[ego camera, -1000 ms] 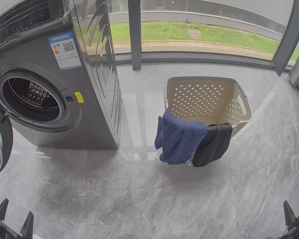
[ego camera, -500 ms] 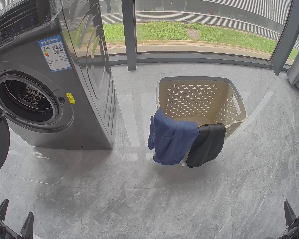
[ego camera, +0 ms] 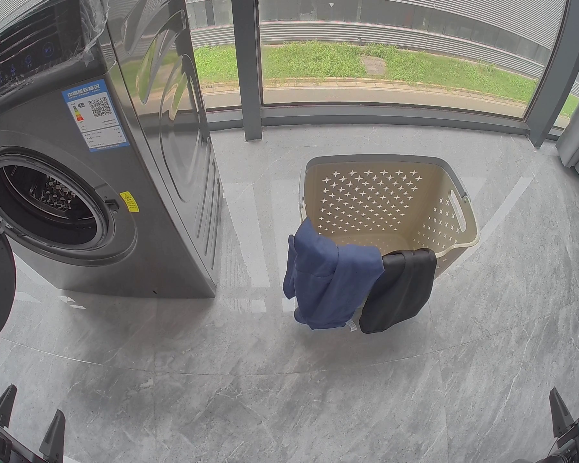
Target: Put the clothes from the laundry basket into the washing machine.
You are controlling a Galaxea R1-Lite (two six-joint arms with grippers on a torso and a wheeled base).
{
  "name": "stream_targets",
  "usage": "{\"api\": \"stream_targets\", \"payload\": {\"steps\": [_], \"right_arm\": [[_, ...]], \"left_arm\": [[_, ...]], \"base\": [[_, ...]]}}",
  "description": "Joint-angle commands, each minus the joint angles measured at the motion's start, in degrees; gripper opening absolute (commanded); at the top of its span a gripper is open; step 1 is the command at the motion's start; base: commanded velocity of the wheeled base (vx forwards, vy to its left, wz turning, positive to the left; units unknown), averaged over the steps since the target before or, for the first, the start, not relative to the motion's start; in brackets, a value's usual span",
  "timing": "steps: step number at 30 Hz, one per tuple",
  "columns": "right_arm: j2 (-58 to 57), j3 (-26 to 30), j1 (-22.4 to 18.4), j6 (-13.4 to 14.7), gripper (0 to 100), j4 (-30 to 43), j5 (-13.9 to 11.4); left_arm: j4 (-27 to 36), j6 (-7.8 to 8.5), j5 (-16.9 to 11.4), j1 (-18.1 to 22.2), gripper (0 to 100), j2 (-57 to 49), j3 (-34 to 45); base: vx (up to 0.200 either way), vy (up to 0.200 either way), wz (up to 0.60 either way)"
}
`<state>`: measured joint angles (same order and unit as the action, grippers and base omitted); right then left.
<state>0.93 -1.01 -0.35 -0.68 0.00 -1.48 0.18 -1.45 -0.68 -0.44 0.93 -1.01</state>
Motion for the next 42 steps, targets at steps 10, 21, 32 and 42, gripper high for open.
{"api": "stream_targets", "payload": {"steps": [10, 21, 32, 42], "right_arm": [[-0.93, 1.01, 0.0, -0.02, 100, 0.0, -0.02], [-0.93, 1.01, -0.09, -0.02, 100, 0.0, -0.02], [-0.84, 1.01, -0.09, -0.02, 100, 0.09, -0.02], [-0.84, 1.01, 0.0, -0.02, 100, 0.0, -0.02]], "left_arm": [[-0.01, -0.22, 0.07, 0.0, 100, -0.66, 0.92], [-0.01, -0.13, 0.07, 0.0, 100, -0.66, 0.92], [-0.01, -0.04, 0.07, 0.0, 100, -0.66, 0.92], [-0.01, -0.04, 0.07, 0.0, 100, -0.66, 0.92]], "base": [[0.0, -0.14, 0.0], [0.0, -0.2, 0.0], [0.0, -0.055, 0.0], [0.06, 0.0, 0.0]]}}
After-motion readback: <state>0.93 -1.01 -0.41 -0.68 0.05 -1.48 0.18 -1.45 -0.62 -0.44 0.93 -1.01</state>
